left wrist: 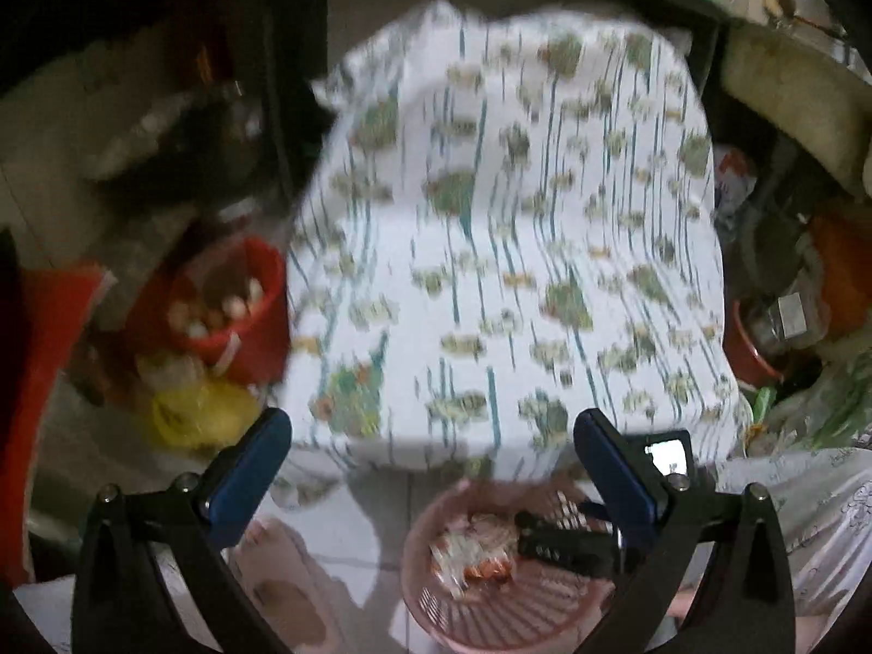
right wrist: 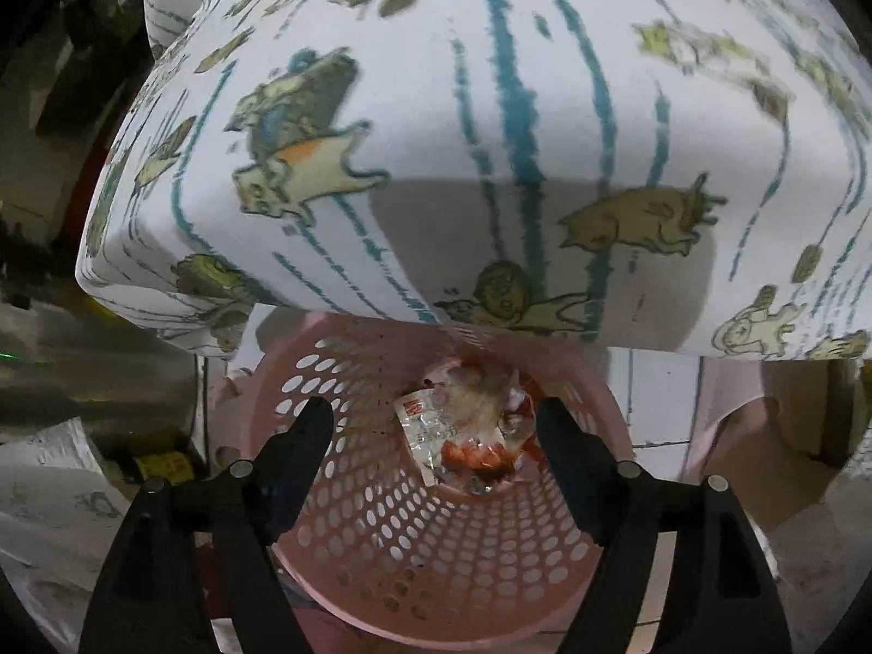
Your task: Collect trash
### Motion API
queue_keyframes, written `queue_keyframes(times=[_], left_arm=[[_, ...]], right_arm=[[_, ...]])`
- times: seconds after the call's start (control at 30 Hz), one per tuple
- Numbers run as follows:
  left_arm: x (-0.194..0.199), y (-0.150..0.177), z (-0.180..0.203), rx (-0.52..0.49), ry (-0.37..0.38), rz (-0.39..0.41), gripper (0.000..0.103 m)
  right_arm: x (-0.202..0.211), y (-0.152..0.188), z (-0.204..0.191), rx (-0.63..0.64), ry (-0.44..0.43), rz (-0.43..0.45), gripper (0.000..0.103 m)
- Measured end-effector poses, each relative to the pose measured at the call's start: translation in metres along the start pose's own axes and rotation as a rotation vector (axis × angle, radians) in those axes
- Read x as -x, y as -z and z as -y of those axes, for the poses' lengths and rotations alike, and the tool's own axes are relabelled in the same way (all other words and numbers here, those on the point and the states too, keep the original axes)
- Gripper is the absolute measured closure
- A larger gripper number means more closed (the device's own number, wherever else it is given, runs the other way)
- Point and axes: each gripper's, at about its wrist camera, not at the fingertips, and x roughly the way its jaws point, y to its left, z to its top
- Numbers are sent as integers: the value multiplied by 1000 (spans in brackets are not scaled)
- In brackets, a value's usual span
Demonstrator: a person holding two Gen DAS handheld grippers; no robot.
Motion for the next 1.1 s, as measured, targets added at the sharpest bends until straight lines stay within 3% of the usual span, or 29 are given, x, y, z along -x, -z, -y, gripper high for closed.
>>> queue_keyframes(times=[0.1,0.2,0.27,0.33,0.4,0.5,0.6,0.73,0.97,1.1], left_arm=[[19,-5,-5,12,0,72,0],[43,-11,-9,2,-22,160,0],[54,-12,-9,-12,-35,199,0],[63,-14,-10,-19,-37,230,0],[68,-14,-11,-19,-37,246,0],[71,-14,-11,-15,-24,265,0],[70,-14,-10,-12,-4,266,0],[66,-13,-4,-37,-62,266,0],[55,-14,-1,-29,-44,228,0],[47,-17,4,-56,-71,197,0]], right_arm=[[36,-5,-19,64,66,25,24],[97,-3,-31,125,51,127,24],[138,-1,-40,178,75,195,15],[180,4,-46,223,100,298,14],[210,6,-47,254,125,385,11],[240,8,-41,251,172,492,0],[260,15,-32,241,186,600,0],[272,17,-25,252,207,686,0],[270,21,-20,259,230,692,0],[272,23,-16,232,217,689,0]])
